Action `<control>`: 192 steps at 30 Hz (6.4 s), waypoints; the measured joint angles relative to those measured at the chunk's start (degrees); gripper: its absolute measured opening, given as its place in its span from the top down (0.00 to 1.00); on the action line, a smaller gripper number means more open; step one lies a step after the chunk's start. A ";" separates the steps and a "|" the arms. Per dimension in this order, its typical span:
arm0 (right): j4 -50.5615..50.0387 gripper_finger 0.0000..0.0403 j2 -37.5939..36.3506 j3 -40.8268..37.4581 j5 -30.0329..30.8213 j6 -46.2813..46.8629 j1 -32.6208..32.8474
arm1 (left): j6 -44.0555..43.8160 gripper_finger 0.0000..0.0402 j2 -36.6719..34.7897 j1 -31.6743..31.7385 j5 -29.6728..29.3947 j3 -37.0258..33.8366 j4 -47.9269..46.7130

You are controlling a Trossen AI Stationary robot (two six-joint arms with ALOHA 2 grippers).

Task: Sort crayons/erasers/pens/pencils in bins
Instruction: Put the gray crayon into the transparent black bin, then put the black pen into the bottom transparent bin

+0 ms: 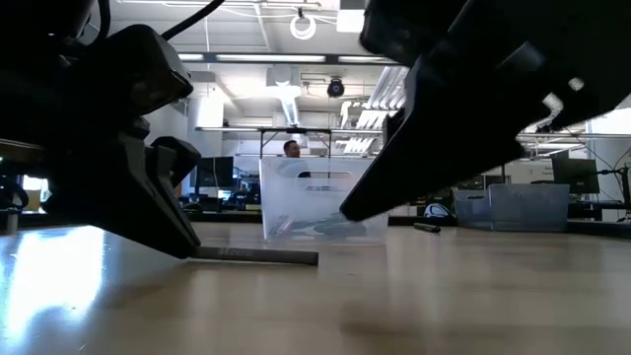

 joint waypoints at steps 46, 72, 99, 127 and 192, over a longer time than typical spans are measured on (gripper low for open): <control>-0.67 0.96 4.61 2.11 -4.01 -2.99 -3.59 | -3.14 0.87 2.11 0.43 -0.44 0.13 11.48; -19.28 0.96 -7.30 2.03 -5.10 -4.11 -0.92 | 4.97 0.90 -23.22 4.27 -3.71 -15.62 23.04; -68.02 0.96 -50.71 -4.92 17.17 7.82 -28.07 | 6.90 1.00 -23.43 6.97 -4.09 -22.12 35.54; -54.44 0.96 -33.24 -9.10 9.14 -6.23 -72.58 | 7.79 1.00 -23.41 6.97 -4.31 -22.10 35.74; -29.88 0.79 -32.81 -15.15 -6.42 7.49 -59.62 | 7.44 1.00 -23.39 6.93 -5.62 -22.08 35.71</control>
